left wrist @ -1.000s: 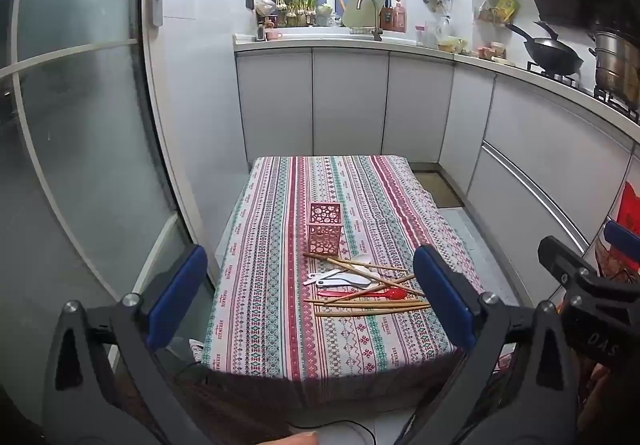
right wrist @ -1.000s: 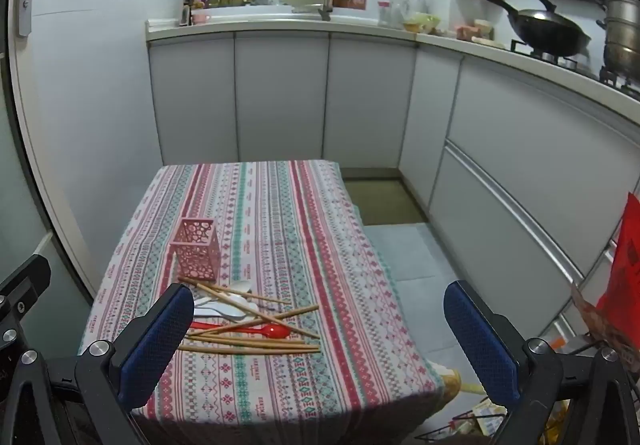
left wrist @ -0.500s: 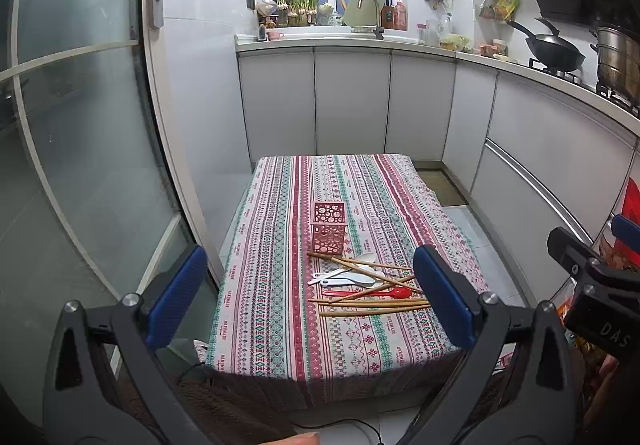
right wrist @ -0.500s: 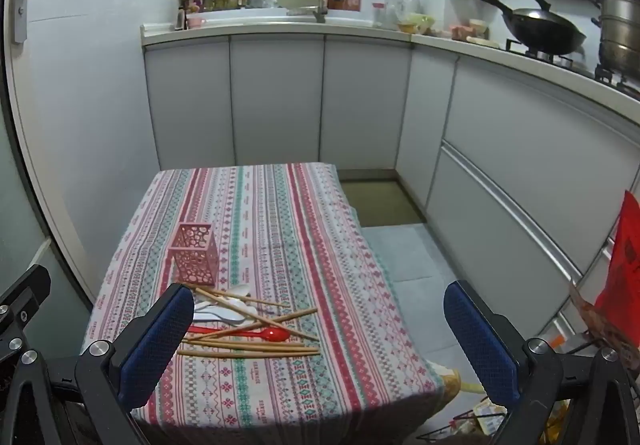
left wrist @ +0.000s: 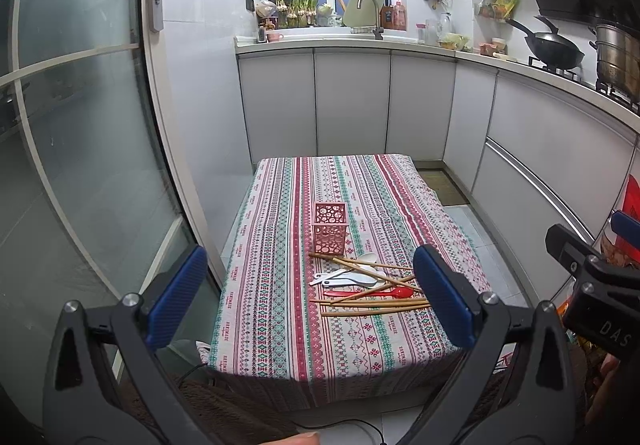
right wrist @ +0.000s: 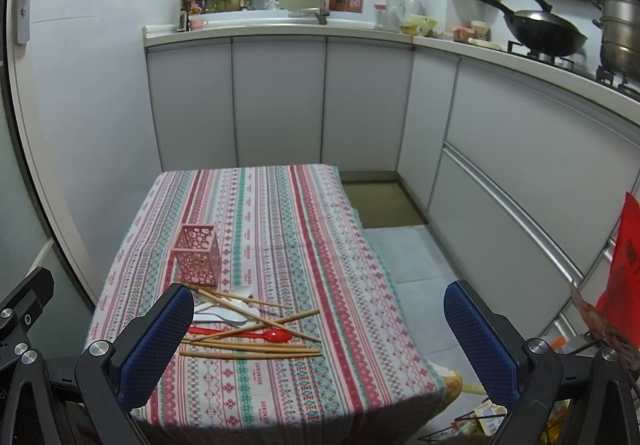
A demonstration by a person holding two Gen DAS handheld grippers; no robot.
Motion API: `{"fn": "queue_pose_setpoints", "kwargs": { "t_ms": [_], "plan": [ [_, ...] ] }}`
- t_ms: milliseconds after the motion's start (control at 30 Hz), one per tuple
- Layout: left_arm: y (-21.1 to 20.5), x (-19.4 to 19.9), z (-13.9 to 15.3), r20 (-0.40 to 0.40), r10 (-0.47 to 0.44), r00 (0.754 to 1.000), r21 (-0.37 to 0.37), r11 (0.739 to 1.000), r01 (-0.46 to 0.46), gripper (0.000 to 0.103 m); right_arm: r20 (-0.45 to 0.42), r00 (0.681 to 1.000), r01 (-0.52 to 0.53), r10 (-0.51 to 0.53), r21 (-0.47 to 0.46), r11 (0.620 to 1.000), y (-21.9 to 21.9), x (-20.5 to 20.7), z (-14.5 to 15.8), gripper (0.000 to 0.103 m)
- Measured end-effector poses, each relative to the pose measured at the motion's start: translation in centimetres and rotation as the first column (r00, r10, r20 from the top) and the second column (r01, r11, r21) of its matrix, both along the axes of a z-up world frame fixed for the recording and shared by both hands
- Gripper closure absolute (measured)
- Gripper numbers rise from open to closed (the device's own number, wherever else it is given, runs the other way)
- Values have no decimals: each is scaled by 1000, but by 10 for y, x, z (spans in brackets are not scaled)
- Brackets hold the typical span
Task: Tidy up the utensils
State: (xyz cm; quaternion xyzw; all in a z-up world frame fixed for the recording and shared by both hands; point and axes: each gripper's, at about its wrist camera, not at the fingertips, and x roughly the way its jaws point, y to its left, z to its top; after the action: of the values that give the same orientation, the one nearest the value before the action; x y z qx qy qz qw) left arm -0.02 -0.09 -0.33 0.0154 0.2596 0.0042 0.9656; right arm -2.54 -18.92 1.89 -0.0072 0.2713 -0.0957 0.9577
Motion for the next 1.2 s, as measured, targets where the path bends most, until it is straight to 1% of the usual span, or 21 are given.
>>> {"fn": "queue_pose_setpoints", "kwargs": {
  "t_ms": [1200],
  "plan": [
    [0,-3,2,5,3,1000,9,1000,-3,1,3,1000,-14,14,-5,1000,5,-3,4,0]
  ]
}}
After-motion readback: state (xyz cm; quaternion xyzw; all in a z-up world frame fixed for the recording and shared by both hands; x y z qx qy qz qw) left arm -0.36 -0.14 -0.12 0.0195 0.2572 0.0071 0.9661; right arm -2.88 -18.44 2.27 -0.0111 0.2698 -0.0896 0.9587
